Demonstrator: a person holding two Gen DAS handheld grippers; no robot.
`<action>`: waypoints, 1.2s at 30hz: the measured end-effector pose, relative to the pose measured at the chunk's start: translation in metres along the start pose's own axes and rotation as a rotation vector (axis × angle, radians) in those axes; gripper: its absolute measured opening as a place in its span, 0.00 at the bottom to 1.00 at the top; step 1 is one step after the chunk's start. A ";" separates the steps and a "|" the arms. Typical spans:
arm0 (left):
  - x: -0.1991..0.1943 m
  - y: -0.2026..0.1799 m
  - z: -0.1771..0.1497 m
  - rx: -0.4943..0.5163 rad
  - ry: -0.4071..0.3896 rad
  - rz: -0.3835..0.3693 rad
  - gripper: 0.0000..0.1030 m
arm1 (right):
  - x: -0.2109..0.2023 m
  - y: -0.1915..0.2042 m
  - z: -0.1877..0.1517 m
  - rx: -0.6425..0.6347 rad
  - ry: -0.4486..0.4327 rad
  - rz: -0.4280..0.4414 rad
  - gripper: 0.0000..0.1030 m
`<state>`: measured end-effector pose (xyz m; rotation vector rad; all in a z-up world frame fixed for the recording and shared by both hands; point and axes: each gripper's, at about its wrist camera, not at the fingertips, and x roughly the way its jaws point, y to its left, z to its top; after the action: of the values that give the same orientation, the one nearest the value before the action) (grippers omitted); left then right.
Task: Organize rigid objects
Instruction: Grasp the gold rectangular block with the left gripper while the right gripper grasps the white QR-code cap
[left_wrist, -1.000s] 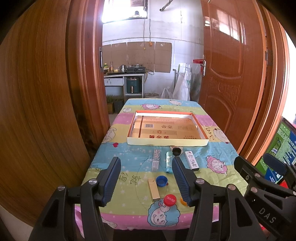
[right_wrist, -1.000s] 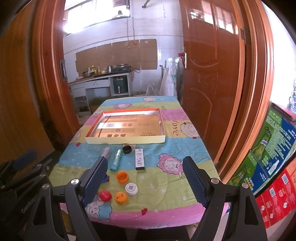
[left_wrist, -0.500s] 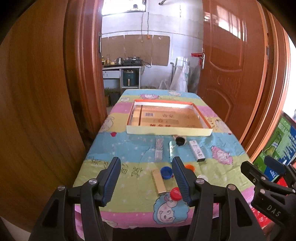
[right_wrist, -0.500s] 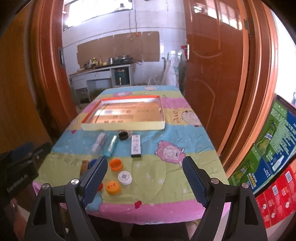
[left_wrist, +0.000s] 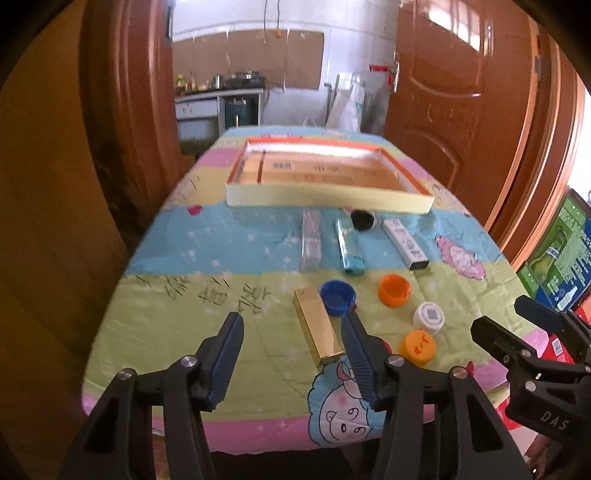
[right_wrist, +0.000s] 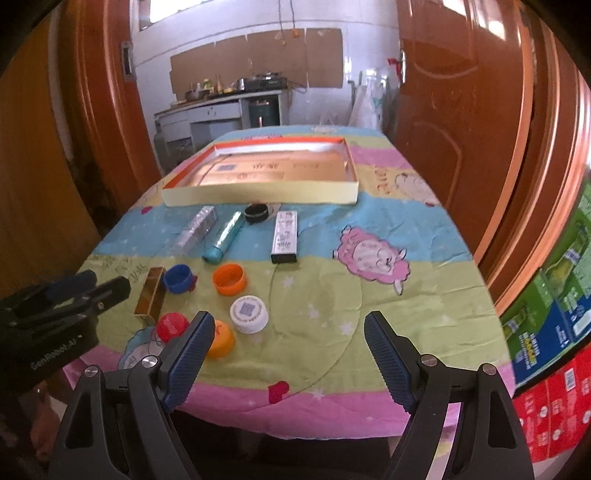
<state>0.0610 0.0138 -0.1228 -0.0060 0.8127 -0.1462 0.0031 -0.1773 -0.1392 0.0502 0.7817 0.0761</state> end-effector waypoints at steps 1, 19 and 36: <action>0.004 -0.001 0.001 -0.005 0.012 -0.003 0.52 | 0.003 -0.001 0.000 0.006 0.007 0.003 0.82; 0.047 -0.016 0.002 -0.008 0.158 0.018 0.22 | 0.035 -0.002 0.008 0.007 0.064 0.056 0.82; 0.045 -0.010 0.002 0.005 0.151 -0.001 0.18 | 0.063 0.021 0.012 -0.090 0.130 0.038 0.62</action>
<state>0.0916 -0.0022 -0.1540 0.0098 0.9628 -0.1508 0.0549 -0.1511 -0.1728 -0.0252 0.9066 0.1516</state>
